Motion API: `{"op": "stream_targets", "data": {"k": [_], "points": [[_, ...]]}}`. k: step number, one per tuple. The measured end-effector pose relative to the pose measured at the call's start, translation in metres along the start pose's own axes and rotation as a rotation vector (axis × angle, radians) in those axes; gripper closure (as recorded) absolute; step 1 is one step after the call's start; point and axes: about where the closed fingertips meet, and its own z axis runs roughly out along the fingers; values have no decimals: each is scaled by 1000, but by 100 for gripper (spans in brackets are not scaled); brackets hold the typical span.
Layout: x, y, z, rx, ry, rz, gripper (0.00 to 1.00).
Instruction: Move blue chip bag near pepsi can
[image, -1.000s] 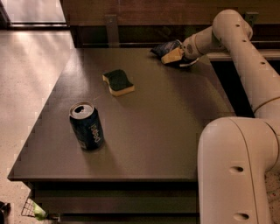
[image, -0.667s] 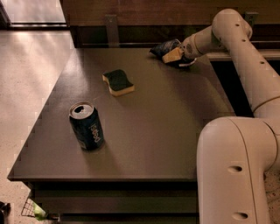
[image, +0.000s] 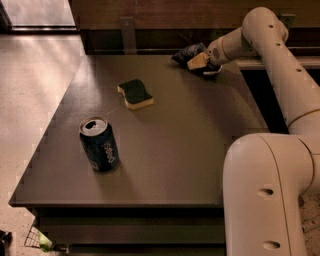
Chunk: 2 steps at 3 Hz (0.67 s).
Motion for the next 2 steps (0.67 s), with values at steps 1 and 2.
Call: {"op": "stream_targets", "data": {"k": [1,2], "points": [[0,0,-2,1,0,0,100],[-1,-1,-31,15,-7,5,100]]}}
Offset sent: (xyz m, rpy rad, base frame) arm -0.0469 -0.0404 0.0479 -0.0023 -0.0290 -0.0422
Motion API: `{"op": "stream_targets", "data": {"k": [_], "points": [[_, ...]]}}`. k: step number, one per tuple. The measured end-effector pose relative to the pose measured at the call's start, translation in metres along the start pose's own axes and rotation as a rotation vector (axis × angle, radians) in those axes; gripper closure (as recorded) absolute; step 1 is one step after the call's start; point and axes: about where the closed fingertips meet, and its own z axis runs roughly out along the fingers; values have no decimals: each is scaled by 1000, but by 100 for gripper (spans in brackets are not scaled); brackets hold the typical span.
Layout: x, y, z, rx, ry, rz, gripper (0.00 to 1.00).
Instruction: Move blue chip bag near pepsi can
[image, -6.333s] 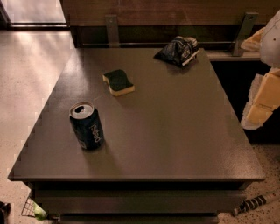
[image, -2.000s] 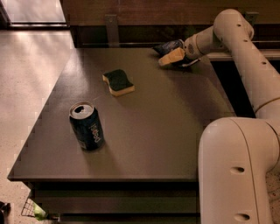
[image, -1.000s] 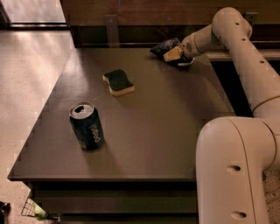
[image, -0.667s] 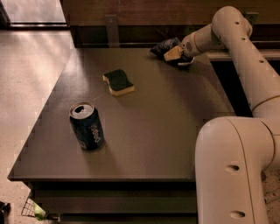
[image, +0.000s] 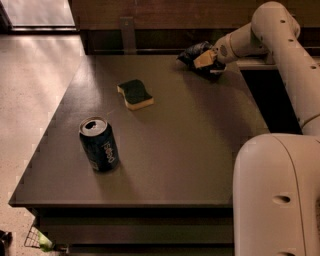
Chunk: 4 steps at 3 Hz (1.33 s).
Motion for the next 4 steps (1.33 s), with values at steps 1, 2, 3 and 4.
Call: {"op": "stream_targets", "data": {"k": [1,2,3,4], "points": [[-1,0,-46,30,-14,2,100],[1,9,-88,39,-45,-2,100],[9,47,-136,-16,-76,-17,100],[16,89,-154,-87,-82,-59,100]]}}
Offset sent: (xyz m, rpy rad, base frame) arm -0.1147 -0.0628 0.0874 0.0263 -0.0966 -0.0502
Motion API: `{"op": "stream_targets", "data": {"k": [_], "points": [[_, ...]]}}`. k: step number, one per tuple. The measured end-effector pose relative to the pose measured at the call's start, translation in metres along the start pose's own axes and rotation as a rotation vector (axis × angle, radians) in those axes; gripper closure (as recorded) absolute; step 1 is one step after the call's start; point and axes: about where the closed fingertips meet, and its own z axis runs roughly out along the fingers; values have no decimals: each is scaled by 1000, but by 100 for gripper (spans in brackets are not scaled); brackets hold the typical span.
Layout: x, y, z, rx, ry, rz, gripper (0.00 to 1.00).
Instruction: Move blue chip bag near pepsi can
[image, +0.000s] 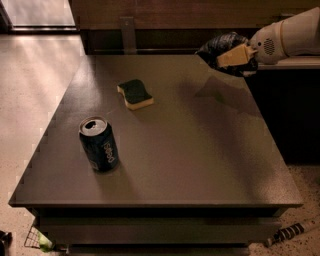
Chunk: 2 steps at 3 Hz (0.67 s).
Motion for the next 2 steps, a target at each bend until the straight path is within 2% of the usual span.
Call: {"op": "stream_targets", "data": {"k": [1,2], "points": [[5,66,-14,-59,-46,-55,100],[16,108,-19,-81,-71,-88,100]]}}
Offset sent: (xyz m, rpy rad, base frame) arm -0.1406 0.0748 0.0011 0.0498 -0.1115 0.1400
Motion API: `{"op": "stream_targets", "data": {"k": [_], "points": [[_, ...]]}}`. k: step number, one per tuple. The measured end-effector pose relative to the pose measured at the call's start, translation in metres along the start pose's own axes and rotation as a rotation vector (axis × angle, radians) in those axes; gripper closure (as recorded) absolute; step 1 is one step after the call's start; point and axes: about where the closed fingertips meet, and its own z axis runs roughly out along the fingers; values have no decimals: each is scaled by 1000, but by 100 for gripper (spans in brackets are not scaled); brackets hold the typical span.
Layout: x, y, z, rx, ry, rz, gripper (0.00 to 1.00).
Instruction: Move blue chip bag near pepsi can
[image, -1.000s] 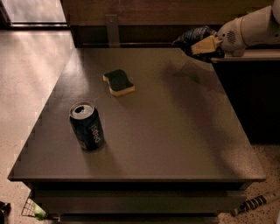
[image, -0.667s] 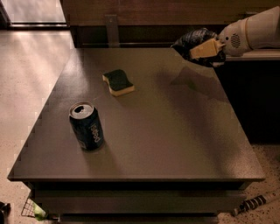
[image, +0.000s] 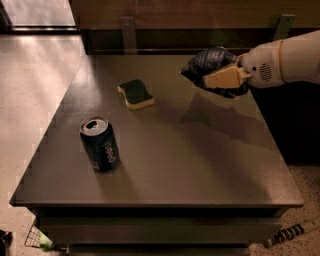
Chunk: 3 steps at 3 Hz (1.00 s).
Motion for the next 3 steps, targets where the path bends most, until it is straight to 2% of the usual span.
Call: {"op": "stream_targets", "data": {"k": [1,2,3], "points": [[17,40,-6,-18,-1,-55,100],[40,82,-5,-96,46,-170,100],[51,105,-1,-160,82,-237,100]]}}
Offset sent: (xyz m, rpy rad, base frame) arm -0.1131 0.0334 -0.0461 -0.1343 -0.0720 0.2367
